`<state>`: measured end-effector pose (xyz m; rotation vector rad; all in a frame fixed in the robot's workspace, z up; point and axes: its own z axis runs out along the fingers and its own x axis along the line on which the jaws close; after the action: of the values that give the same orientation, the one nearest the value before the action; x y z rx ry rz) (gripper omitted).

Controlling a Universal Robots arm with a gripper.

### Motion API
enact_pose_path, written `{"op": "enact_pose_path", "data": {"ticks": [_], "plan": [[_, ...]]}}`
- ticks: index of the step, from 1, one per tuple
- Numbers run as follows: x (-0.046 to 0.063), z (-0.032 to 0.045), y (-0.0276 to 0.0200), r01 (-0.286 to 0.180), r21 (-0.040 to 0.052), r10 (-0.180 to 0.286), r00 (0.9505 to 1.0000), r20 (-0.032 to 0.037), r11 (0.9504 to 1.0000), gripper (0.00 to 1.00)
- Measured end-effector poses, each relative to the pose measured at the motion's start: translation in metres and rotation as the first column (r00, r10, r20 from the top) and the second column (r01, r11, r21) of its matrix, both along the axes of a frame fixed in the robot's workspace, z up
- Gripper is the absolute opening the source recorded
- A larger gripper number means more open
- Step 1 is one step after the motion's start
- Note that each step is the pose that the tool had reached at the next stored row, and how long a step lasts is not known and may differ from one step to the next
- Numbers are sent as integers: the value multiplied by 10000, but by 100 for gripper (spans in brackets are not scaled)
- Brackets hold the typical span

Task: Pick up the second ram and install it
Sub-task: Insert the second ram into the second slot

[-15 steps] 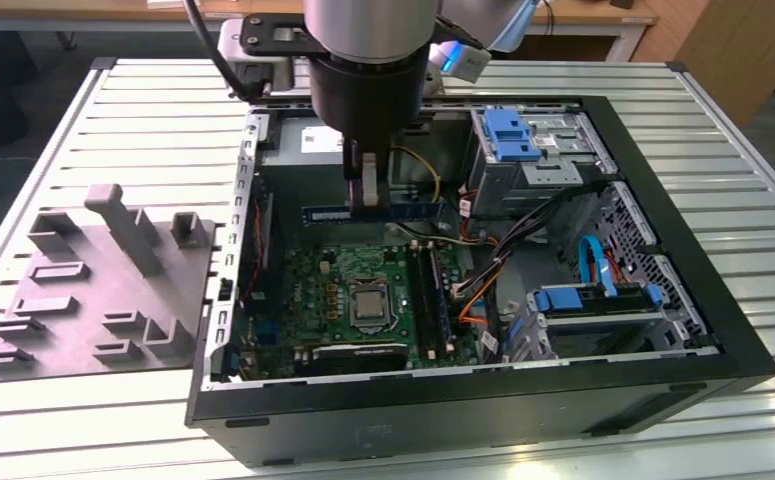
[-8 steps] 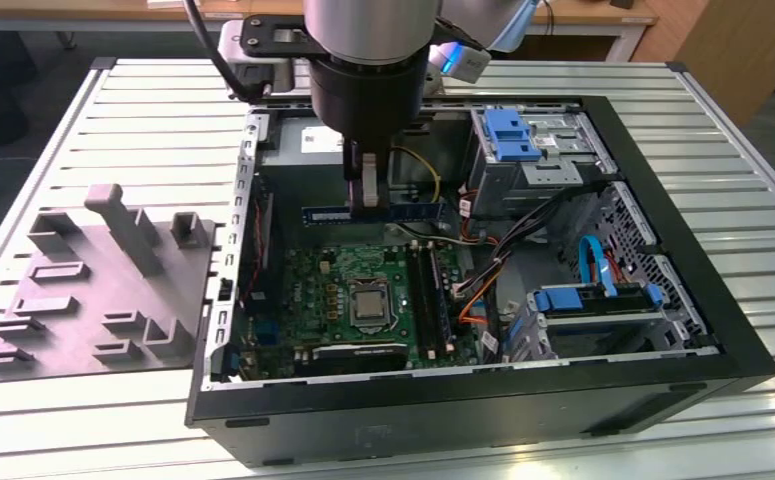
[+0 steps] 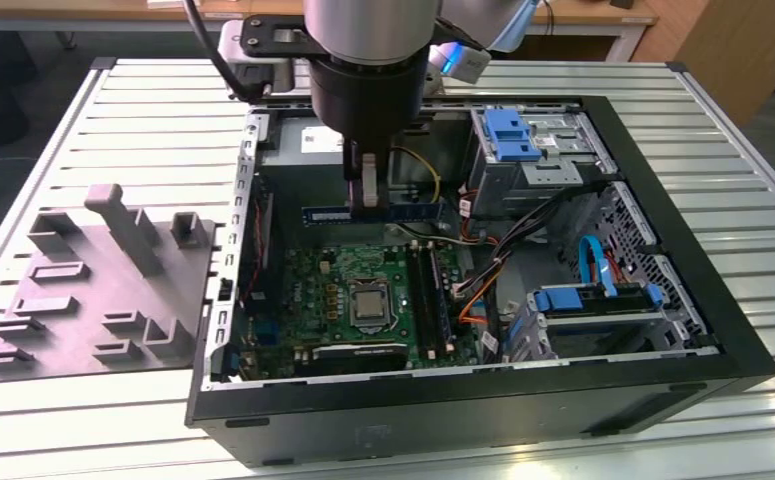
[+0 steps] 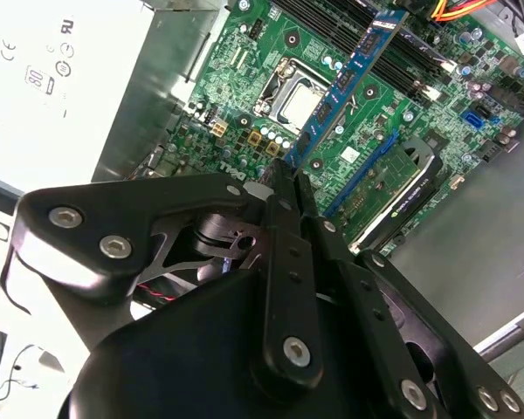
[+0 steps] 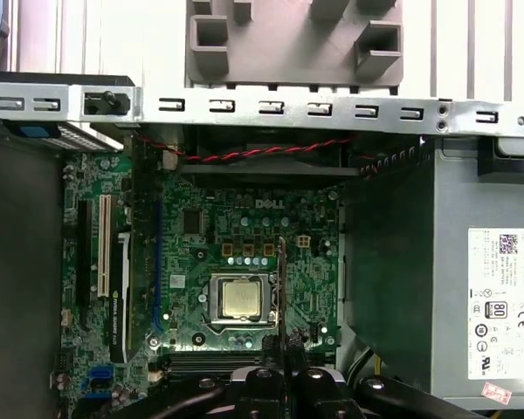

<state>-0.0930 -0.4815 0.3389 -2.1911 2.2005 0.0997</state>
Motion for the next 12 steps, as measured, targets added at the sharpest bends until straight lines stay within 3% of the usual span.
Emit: {"op": "enact_pose_path", "data": {"ticks": [6, 12], "plan": [[0, -13, 0, 992, 0, -992, 9951, 1, 9951, 14], [0, -29, 0, 2075, -3, -2075, 9782, 0, 9782, 14]]}}
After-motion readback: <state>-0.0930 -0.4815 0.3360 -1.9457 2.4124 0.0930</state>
